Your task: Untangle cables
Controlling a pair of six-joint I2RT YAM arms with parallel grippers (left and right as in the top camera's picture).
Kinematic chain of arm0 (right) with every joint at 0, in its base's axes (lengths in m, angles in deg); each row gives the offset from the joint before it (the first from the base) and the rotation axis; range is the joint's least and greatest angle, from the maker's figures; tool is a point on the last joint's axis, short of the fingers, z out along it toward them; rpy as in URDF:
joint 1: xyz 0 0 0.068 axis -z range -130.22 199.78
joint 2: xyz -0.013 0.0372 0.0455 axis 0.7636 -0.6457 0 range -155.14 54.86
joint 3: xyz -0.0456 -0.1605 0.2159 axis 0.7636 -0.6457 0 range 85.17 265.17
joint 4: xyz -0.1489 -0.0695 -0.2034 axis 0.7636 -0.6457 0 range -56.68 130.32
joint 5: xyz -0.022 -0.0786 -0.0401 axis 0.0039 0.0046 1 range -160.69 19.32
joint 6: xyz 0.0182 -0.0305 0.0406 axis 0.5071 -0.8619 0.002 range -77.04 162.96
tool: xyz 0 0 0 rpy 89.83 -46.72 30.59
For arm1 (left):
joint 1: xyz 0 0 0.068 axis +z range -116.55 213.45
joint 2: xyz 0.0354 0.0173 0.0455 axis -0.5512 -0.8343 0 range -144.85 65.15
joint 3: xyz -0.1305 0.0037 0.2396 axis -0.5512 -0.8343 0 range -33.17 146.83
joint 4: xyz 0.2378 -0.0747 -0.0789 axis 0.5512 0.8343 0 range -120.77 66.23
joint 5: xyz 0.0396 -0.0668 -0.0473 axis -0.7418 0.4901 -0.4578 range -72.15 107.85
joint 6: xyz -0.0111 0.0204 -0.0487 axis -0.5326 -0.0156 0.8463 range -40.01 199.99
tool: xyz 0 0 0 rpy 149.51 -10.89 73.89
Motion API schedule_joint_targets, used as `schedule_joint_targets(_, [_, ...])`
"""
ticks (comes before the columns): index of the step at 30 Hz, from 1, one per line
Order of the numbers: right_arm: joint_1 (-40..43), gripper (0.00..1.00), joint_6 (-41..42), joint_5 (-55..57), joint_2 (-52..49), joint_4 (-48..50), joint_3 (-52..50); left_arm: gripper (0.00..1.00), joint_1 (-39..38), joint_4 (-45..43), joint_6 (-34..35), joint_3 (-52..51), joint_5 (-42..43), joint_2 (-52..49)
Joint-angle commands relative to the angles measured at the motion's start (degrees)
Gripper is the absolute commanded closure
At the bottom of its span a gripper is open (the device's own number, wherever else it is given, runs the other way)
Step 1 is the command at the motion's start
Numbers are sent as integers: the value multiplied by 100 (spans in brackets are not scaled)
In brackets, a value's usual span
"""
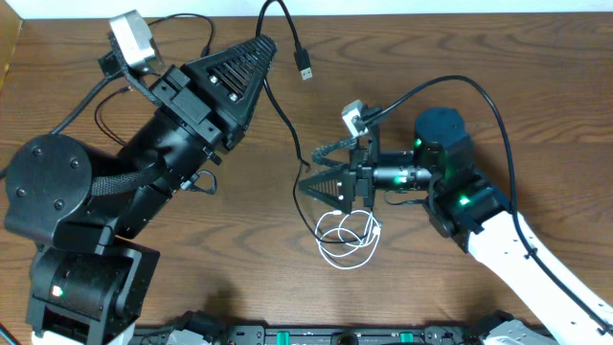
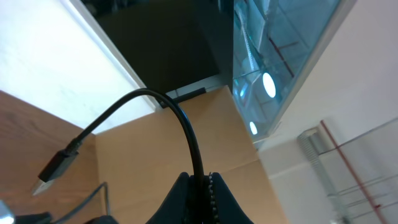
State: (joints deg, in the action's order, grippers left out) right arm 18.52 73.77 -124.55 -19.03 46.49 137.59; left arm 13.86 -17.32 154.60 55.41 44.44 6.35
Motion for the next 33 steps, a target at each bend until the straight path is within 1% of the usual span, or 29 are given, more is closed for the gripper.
schedule_joint_targets(1, [-245,8,-424,350,-66,83,20,92,24,-50,739,44,-55,17])
schedule_joint_targets(2, [-282,9,-457,400,-66,90,20,92,24,-50,905,44,-55,13])
schedule_joint_targets(3, [-323,13,-452,570,-66,83,20,92,24,-46,1145,44,-52,9])
schedule_joint_targets(4, [-326,16,-452,625,-66,85,20,93,24,-46,1150,44,-50,9])
schedule_joint_targets(5, [-323,22,-452,708,-66,87,20,92,24,-46,1150,44,-50,9])
schedule_joint_targets(7, [-323,30,-452,776,-66,90,20,93,24,-46,1150,44,-20,13])
schedule_joint_targets(9, [-326,48,-452,835,-66,87,20,92,24,-46,1150,44,-22,13])
schedule_joint_targets(11, [-326,60,-448,831,-66,83,20,92,24,-46,1147,44,-26,13])
schedule_joint_targets(13, [-334,74,-413,833,-66,72,20,92,24,-44,1147,44,-28,13])
schedule_joint_targets(14, [-334,80,-358,833,-66,72,20,92,24,-42,1147,44,-26,13])
schedule_joint_targets(15, [-334,83,-343,831,-66,72,20,92,24,-42,1147,44,-28,13])
schedule_joint_targets(17, [-334,81,-343,831,-66,72,20,93,24,-44,1150,44,-26,13])
schedule_joint_targets(19, [-332,83,-345,833,-66,70,20,92,24,-46,1152,44,-26,13])
schedule_joint_targets(20, [-332,78,-345,852,-66,70,20,92,24,-46,1174,44,-26,13])
schedule_joint_targets(21, [-332,65,-350,903,-66,63,20,92,24,-46,1215,44,-26,13])
schedule_joint_targets(22, [-332,43,-372,977,-66,50,20,93,24,-44,1300,44,-26,13])
schedule_joint_targets(23, [-332,28,-393,1099,-66,39,20,93,24,-46,1366,44,-26,13])
schedule_joint_targets(26, [-334,10,-481,1497,-83,-17,20,92,24,-44,1805,44,-24,13])
schedule_joint_targets(27, [-334,7,-531,1537,-105,-13,20,92,24,-46,1888,44,-26,13])
schedule_joint_targets(30, [-334,7,-717,1534,-116,-70,20,92,24,-42,1912,44,-28,11])
schedule_joint_targets(33, [-372,11,-835,1561,-118,-57,20,93,24,-44,1912,44,-28,7])
